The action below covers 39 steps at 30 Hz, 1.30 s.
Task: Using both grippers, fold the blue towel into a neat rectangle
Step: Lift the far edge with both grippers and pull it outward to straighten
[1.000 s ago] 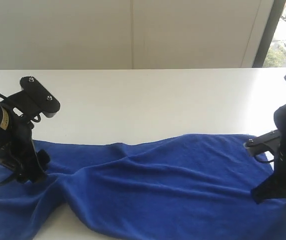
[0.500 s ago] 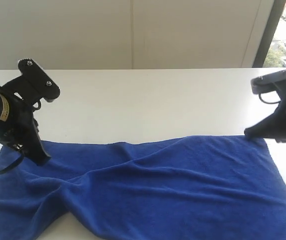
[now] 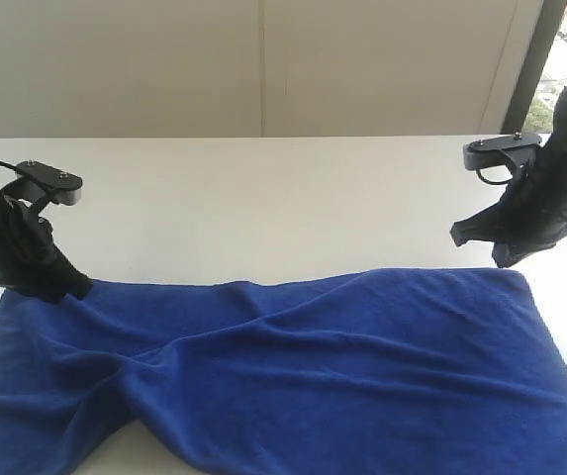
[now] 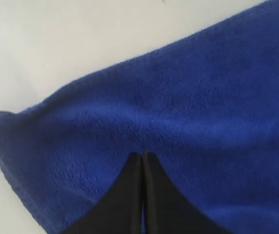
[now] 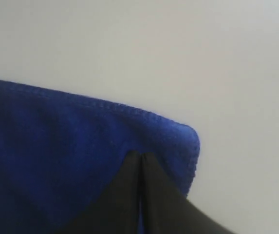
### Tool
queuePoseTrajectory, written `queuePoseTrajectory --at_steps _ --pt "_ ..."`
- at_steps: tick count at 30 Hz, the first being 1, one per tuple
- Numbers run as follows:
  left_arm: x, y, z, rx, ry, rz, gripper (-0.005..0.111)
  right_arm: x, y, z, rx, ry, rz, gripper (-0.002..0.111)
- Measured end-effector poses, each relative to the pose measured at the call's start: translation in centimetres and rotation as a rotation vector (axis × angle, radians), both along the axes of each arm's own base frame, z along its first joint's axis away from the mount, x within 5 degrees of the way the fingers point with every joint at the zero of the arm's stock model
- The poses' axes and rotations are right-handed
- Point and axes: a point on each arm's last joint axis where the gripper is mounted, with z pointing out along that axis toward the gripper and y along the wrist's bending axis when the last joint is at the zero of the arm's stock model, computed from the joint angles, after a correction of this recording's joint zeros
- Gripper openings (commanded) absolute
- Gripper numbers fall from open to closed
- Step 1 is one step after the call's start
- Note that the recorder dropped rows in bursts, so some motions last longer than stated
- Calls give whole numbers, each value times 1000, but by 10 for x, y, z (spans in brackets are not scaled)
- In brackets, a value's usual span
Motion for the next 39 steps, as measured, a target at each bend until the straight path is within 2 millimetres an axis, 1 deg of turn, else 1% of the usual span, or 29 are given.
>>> queuePoseTrajectory --at_steps 6,9,11,13,17,20,21,25,32,35,36,39 --pt "14 7 -17 5 2 -9 0 5 -3 -28 6 63 19 0" --pt "18 7 -27 17 -2 -13 0 7 -3 -38 5 77 23 0" --pt "21 8 -35 30 -7 -21 0 8 -4 -38 -3 74 29 0" --pt "24 7 -38 32 -17 -20 0 9 -5 -39 -11 75 26 0" --pt "33 7 -40 36 -53 -20 0 12 -11 -41 -36 47 -38 0" --pt "39 6 -41 38 -65 -22 0 14 -19 -41 -52 15 -87 0" --pt "42 6 -40 39 -75 -24 0 15 -24 -42 -63 2 -96 0" --pt "48 5 -39 44 -85 -30 0 16 -29 -42 -69 -7 -106 0" --pt "58 4 -34 45 -100 -35 0 16 -30 -42 -78 -14 -100 0" --pt "62 3 -19 45 -131 -41 0 17 -30 -38 -72 -38 -107 0" --pt "62 3 -13 43 -145 -41 0 17 -30 -34 -68 -54 -111 0" --pt "62 3 14 33 -213 -39 0 17 -30 -14 -69 -118 -114 0"
